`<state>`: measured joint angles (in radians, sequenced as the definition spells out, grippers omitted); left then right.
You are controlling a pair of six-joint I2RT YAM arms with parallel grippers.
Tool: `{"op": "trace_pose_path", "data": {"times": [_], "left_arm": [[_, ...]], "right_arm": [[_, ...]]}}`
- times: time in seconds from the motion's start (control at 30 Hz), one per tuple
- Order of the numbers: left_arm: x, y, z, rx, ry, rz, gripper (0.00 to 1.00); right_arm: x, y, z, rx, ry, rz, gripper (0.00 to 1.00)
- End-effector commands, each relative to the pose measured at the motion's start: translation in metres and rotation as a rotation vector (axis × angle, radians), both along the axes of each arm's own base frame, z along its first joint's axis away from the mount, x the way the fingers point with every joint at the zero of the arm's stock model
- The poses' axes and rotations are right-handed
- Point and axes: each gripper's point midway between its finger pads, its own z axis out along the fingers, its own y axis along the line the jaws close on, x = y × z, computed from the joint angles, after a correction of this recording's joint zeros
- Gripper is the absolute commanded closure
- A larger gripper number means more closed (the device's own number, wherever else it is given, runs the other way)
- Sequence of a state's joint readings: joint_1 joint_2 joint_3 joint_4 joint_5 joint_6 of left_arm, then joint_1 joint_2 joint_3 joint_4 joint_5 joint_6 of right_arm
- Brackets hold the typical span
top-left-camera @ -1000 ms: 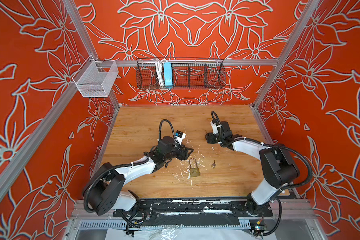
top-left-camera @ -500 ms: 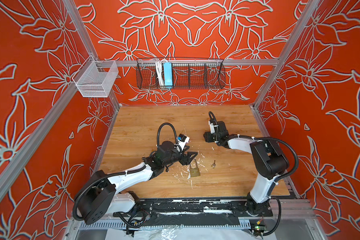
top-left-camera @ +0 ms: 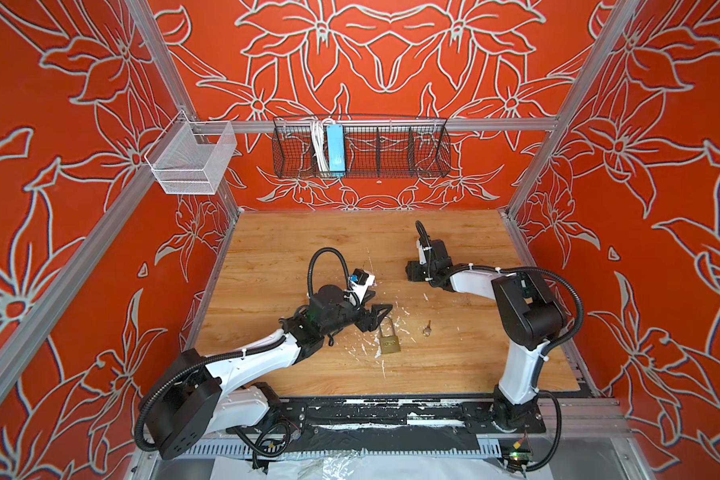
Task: Unlock with the key
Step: 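Move right gripper over the farther silver key while left gripper advances toward padlocks, then lower the right gripper and grasp the silver key by its ring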
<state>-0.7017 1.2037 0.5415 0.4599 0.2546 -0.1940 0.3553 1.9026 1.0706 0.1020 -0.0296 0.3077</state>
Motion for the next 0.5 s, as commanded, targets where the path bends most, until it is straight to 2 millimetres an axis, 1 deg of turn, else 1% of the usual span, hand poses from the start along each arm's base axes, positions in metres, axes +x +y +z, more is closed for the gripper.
{"op": "trace_pose_path", "data": {"times": [0.0, 0.13, 0.23, 0.37, 0.47], "left_arm": [[-0.001, 0.003, 0.009, -0.006, -0.05, 0.009, 0.27], [-0.002, 0.005, 0.011, -0.006, -0.06, 0.015, 0.26], [-0.002, 0.005, 0.011, -0.009, -0.062, 0.014, 0.25], [-0.001, 0.004, 0.008, -0.007, -0.056, 0.013, 0.25], [0.0, 0.002, 0.006, 0.0, -0.049, 0.012, 0.25]], "right_arm": [[0.007, -0.009, -0.008, 0.003, 0.047, -0.061, 0.36], [0.01, -0.006, -0.023, 0.024, 0.102, -0.059, 0.36], [0.012, -0.005, -0.028, 0.045, 0.127, -0.061, 0.37], [0.012, -0.001, -0.032, 0.065, 0.139, -0.052, 0.38], [0.012, 0.004, -0.029, 0.096, 0.126, -0.031, 0.42]]}}
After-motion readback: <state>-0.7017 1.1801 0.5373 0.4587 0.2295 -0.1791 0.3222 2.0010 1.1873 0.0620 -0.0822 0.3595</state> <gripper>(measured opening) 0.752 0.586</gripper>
